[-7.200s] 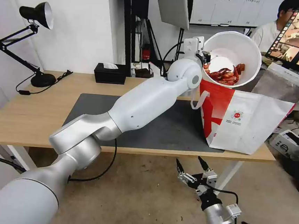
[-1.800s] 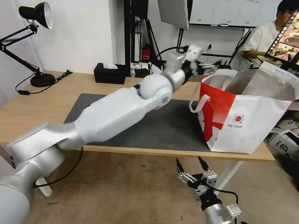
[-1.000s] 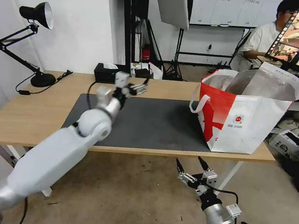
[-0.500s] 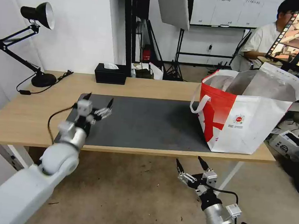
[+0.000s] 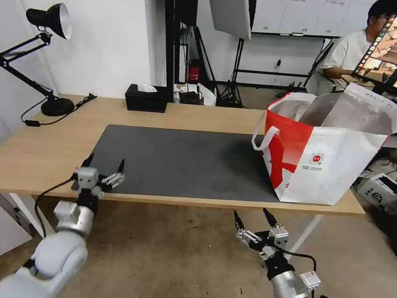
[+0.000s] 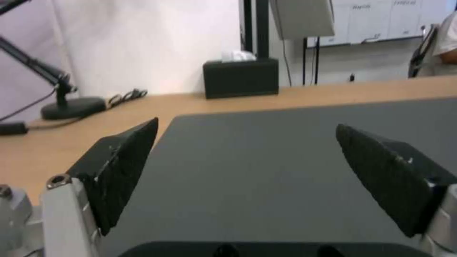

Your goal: Pick up the trash from the table and place it into the takeout bag.

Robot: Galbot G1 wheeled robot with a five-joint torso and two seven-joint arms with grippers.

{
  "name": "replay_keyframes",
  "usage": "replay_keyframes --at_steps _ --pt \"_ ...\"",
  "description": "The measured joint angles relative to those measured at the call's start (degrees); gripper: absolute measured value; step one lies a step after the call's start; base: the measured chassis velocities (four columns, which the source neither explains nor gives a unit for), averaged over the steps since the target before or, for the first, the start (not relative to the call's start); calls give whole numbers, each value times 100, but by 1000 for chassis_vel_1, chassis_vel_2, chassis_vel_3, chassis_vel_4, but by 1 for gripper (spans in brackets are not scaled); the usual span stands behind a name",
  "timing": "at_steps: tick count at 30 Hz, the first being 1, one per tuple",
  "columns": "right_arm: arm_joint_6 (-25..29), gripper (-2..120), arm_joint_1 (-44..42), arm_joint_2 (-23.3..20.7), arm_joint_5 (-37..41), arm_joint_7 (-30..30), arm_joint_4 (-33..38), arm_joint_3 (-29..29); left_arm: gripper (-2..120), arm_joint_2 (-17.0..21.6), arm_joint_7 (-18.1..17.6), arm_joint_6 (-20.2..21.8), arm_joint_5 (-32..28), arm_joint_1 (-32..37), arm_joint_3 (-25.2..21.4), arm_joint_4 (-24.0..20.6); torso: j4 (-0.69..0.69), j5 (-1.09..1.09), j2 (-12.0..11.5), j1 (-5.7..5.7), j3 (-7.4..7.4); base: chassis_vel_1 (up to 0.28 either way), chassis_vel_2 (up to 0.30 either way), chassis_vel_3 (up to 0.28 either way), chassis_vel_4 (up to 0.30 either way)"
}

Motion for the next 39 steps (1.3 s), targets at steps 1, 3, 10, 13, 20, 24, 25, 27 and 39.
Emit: replay_keyframes --at_steps 1,3,10,13,20,24,25,27,39 --pt "0 100 0 0 0 0 0 0 100 -69 17 0 35 120 -72 -42 0 0 0 0 0 0 0 0 0" --pt "0 100 0 0 0 0 0 0 100 -187 89 -1 67 393 -233 -134 0 0 0 0 0 0 0 0 0" --pt "0 100 0 0 0 0 0 0 100 -252 474 175 -60 846 -527 -289 0 0 0 0 0 0 0 0 0" --pt "0 100 0 0 0 0 0 0 100 -258 665 299 -193 962 -593 -342 0 0 0 0 0 0 0 0 0" --pt "0 100 0 0 0 0 0 0 100 -245 769 500 -182 1027 -631 -354 0 0 0 0 0 0 0 0 0" --pt "0 100 0 0 0 0 0 0 100 -239 769 507 -158 1064 -631 -348 0 0 -1 1 0 0 0 0 0" --pt "0 100 0 0 0 0 0 0 100 -248 769 509 -148 1092 -634 -348 0 0 -1 1 0 0 0 0 0" --pt "0 100 0 0 0 0 0 0 100 -259 769 517 -146 1122 -644 -349 0 0 -1 0 0 0 0 0 0" --pt "0 100 0 0 0 0 0 0 100 -307 750 523 -185 1246 -671 -346 0 0 -1 1 0 0 0 0 0"
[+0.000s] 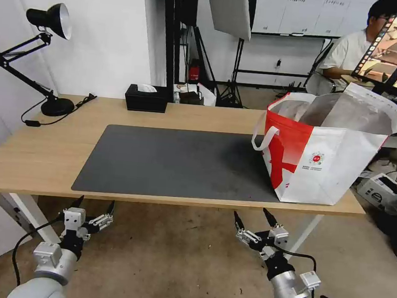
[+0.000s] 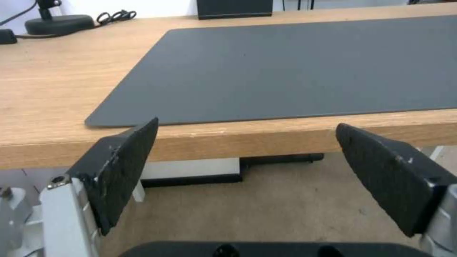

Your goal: Pick up the trash from the table and place it into the takeout bag.

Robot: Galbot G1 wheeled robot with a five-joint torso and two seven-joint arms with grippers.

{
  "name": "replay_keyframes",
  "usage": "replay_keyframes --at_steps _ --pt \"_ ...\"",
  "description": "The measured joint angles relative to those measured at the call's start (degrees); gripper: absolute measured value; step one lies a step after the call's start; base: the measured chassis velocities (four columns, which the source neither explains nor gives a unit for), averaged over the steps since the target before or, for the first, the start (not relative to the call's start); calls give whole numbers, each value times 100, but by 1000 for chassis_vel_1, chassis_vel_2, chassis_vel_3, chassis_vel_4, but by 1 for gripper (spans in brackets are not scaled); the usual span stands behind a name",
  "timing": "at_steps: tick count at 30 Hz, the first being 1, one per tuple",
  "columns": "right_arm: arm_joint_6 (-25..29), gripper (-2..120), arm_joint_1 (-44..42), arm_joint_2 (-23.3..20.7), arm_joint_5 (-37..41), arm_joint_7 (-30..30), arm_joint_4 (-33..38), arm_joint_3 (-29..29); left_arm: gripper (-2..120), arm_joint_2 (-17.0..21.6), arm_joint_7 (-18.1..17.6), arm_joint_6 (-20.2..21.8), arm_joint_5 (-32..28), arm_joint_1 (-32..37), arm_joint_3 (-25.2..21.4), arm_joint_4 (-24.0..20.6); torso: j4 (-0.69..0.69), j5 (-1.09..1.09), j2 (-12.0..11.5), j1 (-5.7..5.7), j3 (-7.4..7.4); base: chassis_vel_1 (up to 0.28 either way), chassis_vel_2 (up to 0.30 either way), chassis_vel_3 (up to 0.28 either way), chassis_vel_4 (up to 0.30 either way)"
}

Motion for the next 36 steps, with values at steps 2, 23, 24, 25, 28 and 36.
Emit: replay_keyframes --at_steps 2,23,24,25,28,36 --pt "0 100 0 0 0 0 0 0 100 0 -2 0 -2 -3 0 1 0 0 0 0 0 0 0 0 0" --pt "0 100 0 0 0 0 0 0 100 2 -9 0 -6 -11 3 8 0 0 0 0 0 0 0 0 0" --pt "0 100 0 0 0 0 0 0 100 2 -10 0 -6 -12 3 8 0 0 0 0 0 0 0 0 0" --pt "0 100 0 0 0 0 0 0 100 2 -11 0 -6 -12 4 9 0 0 0 0 0 0 0 0 0" --pt "0 100 0 0 0 0 0 0 100 2 -12 0 -6 -13 6 11 0 0 0 0 0 0 0 0 0" --pt "0 100 0 0 0 0 0 0 100 2 -12 0 -6 -14 8 11 0 0 0 0 0 0 0 0 0"
